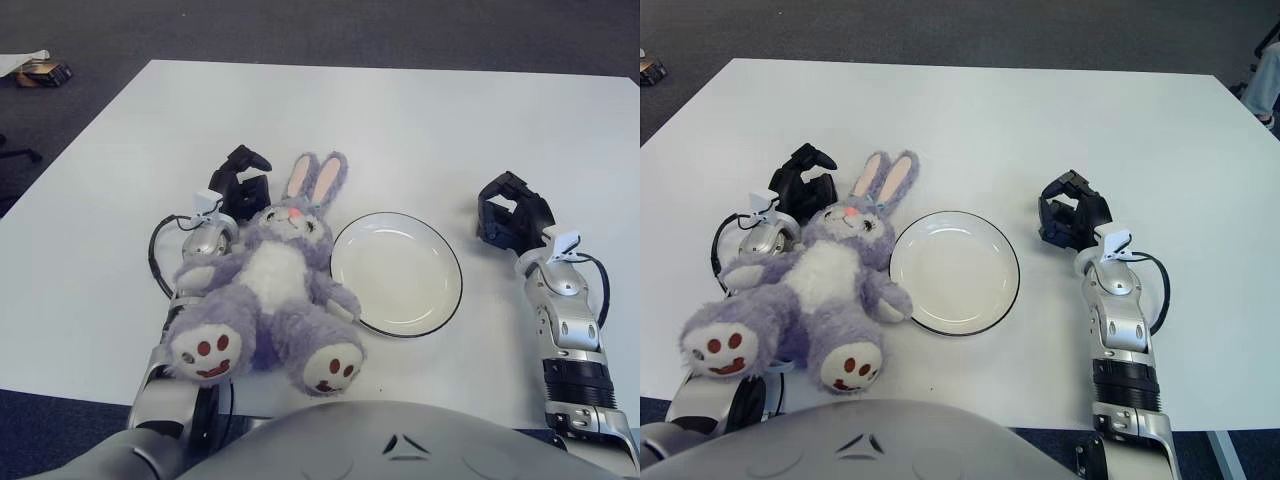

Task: Put the doll into the plate.

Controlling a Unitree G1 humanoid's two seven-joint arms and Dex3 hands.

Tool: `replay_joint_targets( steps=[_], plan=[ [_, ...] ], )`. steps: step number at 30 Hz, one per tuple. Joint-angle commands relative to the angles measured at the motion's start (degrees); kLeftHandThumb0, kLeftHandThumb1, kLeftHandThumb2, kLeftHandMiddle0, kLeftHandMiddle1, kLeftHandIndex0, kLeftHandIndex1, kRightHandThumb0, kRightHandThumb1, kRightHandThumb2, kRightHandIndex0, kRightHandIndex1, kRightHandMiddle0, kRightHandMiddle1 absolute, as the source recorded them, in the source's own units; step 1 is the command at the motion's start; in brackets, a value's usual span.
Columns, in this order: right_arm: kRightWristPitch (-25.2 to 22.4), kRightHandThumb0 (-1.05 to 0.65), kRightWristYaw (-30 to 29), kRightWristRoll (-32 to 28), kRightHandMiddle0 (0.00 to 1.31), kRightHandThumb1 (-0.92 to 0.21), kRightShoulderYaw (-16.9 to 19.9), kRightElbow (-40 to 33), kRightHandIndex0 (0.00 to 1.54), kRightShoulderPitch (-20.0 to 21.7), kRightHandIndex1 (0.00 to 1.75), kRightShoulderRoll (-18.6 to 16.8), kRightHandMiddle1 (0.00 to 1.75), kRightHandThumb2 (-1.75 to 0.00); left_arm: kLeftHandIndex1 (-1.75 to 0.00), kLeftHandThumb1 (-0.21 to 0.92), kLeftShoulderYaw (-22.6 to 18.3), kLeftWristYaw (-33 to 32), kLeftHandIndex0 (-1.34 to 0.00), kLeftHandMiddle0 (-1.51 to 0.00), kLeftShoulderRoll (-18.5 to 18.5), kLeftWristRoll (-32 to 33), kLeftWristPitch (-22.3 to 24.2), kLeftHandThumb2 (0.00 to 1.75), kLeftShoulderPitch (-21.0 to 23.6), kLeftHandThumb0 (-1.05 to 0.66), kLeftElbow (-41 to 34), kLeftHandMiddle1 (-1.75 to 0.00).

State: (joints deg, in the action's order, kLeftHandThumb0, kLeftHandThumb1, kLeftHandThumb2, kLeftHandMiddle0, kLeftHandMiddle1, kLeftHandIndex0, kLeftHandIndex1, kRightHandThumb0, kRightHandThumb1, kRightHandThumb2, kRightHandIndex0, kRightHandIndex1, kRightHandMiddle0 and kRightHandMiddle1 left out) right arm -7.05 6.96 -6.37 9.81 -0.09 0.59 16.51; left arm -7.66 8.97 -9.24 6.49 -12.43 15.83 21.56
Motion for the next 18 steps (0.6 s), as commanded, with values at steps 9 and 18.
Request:
replay_joint_targets(
  steps=[9, 18],
  plan=[
    [-4.23, -0.42, 0.97, 1.56, 0.44, -0.54, -2.51, 3.59, 0.96, -3.11, 1.75, -0.76, 1.75, -1.04, -1.75, 0.5, -3.43, 4.58, -0.47, -0.97, -8.47, 0.33, -8.34, 1.09, 4.81, -0.43, 4.61, -1.75],
    [-4.7, -0.42, 0.76, 1.71, 0.44, -0.54, -2.64, 4.02, 0.97, -2.69, 1.75, -0.9, 1.75, -1.04, -1.75, 0.5, -3.3, 10.02, -0.47, -0.98, -12.13, 0.01, -19.08, 1.09, 10.91, -0.43, 13.12, -1.75]
  ],
)
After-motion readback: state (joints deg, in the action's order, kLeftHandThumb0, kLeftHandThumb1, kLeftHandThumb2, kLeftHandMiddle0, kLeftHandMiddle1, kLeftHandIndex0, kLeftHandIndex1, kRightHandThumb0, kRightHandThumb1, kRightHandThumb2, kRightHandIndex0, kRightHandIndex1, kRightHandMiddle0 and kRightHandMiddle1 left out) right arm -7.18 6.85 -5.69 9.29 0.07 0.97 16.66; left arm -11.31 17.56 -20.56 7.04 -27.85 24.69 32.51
